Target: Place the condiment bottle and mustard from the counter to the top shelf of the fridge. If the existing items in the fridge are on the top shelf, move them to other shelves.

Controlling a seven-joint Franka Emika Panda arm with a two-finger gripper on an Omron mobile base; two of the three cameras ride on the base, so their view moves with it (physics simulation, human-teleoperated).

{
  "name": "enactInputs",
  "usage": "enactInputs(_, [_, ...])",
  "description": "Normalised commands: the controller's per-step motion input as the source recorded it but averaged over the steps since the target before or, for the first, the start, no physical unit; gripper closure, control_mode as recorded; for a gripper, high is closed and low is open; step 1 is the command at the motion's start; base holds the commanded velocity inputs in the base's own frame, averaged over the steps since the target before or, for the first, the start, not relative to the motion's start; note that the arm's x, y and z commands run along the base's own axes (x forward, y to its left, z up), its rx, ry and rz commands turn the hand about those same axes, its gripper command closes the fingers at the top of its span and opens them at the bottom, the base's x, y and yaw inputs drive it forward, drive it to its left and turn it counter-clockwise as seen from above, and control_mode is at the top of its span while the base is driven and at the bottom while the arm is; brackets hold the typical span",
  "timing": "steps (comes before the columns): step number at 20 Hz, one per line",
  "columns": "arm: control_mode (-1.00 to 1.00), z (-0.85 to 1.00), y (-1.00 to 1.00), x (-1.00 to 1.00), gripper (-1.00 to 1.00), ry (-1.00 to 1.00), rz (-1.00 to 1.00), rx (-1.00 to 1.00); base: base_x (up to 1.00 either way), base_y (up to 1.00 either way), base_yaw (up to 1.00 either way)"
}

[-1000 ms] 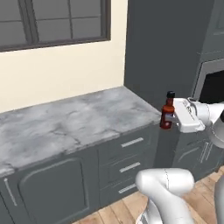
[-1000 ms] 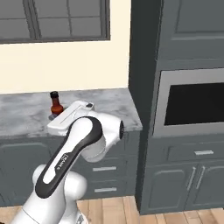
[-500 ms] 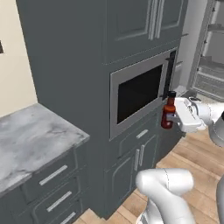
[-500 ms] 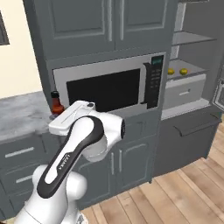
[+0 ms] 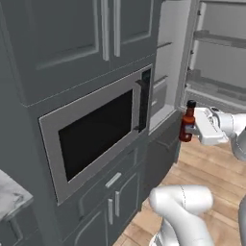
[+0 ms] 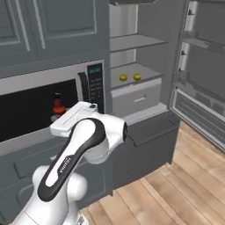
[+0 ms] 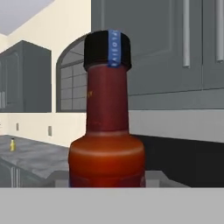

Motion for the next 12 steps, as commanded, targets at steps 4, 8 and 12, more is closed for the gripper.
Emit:
enactInputs(4, [1.0, 0.0, 0.0, 0.0, 1.0, 0.0, 0.0, 0.0, 1.0, -0.36, 0.08])
enactInputs(8, [1.0, 0.0, 0.0, 0.0, 1.0, 0.0, 0.0, 0.0, 1.0, -0.51, 0.17])
enactInputs(12, [1.0, 0.0, 0.0, 0.0, 1.0, 0.0, 0.0, 0.0, 0.68, -0.74, 0.4])
